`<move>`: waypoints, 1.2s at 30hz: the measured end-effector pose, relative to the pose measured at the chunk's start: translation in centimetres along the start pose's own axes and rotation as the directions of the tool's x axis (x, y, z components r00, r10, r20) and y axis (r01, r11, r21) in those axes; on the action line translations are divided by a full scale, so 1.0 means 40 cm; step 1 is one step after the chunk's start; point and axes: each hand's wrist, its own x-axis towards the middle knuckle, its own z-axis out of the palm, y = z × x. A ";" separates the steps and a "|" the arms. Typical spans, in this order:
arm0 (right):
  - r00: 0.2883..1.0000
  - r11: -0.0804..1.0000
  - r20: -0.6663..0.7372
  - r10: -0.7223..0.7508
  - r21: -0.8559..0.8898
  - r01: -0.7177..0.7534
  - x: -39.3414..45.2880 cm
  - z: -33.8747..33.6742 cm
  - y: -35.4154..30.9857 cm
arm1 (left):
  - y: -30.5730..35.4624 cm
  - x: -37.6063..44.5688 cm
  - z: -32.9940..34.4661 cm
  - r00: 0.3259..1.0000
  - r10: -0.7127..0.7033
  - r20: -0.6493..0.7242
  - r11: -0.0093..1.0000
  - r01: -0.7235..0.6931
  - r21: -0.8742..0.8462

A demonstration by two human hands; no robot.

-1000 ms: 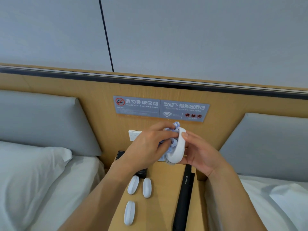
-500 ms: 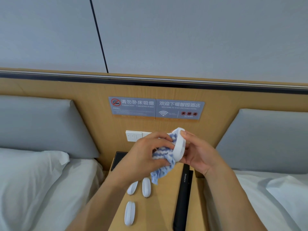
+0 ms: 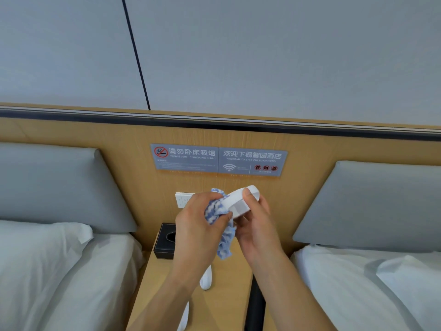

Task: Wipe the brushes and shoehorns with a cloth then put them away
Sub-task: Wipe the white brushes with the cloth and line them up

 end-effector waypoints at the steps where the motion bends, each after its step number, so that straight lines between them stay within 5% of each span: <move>1: 1.000 1.000 -0.001 0.006 -0.003 -0.006 -0.003 -0.002 0.000 | -0.002 0.009 -0.007 1.000 0.012 0.017 1.000 -0.012 0.009; 14: 0.912 0.882 0.197 0.360 -0.390 -0.264 -0.042 -0.067 -0.026 | -0.001 0.129 -0.094 0.887 0.303 0.349 0.905 -0.382 0.186; 23: 0.933 0.906 0.271 0.238 -0.408 -0.113 -0.030 -0.081 -0.053 | 0.024 0.064 -0.035 0.954 0.232 0.191 0.944 -0.268 0.191; 36: 0.942 0.901 0.300 0.153 -0.433 -0.009 -0.019 -0.103 -0.083 | 0.029 0.041 -0.042 0.809 0.289 0.512 0.905 -0.405 0.128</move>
